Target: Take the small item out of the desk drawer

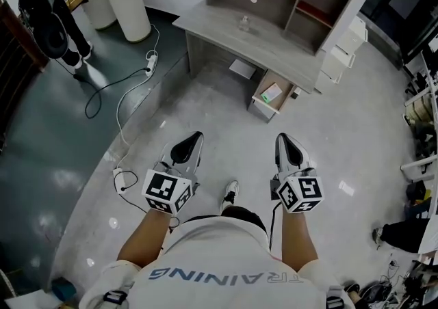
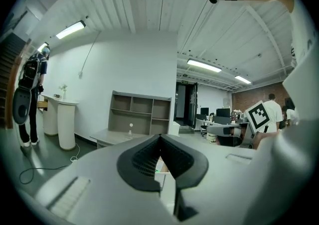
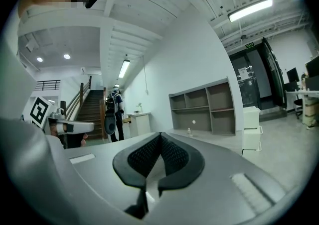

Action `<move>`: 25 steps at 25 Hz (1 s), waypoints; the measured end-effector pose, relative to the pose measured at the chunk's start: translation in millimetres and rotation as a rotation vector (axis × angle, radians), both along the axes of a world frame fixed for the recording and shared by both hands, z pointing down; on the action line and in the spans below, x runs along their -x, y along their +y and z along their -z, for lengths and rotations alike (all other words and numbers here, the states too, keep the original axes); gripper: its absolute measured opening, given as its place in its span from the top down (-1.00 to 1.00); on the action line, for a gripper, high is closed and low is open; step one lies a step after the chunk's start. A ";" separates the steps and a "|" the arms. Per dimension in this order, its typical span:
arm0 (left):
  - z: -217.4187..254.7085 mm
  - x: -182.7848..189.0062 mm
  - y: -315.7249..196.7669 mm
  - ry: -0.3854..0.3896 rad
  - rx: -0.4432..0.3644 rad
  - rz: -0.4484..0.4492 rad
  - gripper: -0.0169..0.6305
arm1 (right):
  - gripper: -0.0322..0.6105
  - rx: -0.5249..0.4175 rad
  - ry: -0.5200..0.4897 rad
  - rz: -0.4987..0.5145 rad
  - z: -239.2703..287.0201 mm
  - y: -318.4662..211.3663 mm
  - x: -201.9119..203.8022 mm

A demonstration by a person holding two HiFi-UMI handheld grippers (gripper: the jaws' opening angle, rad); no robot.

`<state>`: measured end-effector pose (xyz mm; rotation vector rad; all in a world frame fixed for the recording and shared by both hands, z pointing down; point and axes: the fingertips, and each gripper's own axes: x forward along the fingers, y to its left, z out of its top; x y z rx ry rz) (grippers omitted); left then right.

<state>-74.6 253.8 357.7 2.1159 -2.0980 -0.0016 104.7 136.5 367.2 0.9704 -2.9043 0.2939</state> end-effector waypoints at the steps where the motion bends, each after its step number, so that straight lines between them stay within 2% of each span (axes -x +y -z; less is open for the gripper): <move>1: 0.0 2.3 -12.2 -0.001 0.003 0.002 0.94 | 0.86 -0.003 0.007 -0.004 -0.5 -13.5 0.8; 9: -2.5 16.6 -110.5 0.002 0.027 0.014 0.94 | 0.86 0.006 0.021 -0.024 -7.3 -113.7 8.2; 17: -11.8 27.7 -197.9 0.003 0.043 0.030 0.94 | 0.86 -0.015 0.007 0.008 -14.9 -196.6 17.8; 25: -20.1 19.0 -278.4 -0.009 0.071 -0.049 0.94 | 0.86 0.033 0.007 -0.096 -31.6 -263.0 -3.9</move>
